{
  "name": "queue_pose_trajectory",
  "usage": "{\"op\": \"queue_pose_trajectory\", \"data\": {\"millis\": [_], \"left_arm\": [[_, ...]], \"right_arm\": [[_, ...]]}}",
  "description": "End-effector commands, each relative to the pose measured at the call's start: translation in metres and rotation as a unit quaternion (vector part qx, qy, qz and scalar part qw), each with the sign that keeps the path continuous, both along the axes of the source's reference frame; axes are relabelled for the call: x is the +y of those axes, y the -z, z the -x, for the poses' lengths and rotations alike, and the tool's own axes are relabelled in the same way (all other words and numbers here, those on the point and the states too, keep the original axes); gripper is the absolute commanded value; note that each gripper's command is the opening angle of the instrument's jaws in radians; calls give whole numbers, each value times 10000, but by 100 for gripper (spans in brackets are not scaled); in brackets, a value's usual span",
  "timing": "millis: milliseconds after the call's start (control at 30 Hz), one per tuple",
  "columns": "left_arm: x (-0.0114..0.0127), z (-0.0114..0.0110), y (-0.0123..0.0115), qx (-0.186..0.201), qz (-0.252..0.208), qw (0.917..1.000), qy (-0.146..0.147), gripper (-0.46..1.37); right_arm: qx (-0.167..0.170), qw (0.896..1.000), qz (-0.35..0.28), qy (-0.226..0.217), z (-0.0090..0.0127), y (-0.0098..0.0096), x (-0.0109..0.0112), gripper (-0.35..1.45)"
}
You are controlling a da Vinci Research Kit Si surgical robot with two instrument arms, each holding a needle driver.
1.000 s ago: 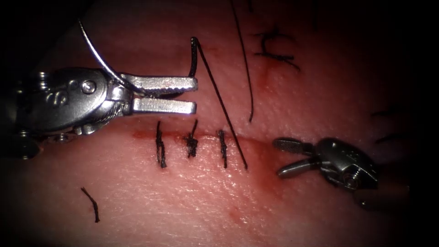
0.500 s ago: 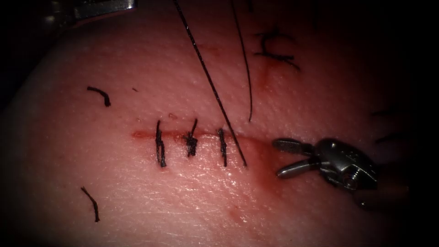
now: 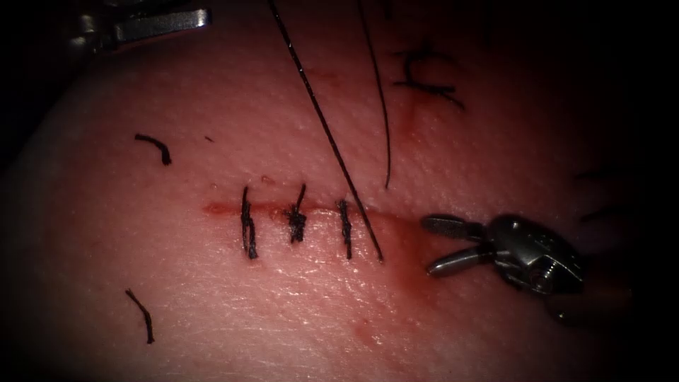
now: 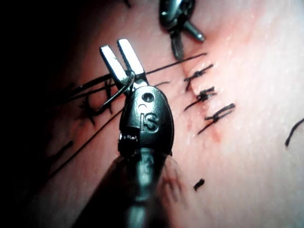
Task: Wound Closure
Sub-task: Pull the needle the rest of the way through the skin with the left gripper
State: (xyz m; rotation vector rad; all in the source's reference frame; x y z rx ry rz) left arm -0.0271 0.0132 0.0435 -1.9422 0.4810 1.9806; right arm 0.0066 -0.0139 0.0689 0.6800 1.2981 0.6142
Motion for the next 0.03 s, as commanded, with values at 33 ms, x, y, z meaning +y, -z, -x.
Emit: {"op": "queue_pose_trajectory", "data": {"millis": [33], "left_arm": [[0, 0, 0, 5, 3, 10000, -10, -35]], "right_arm": [[7, 10000, -11, 9, 0, 1, 1, 103]]}}
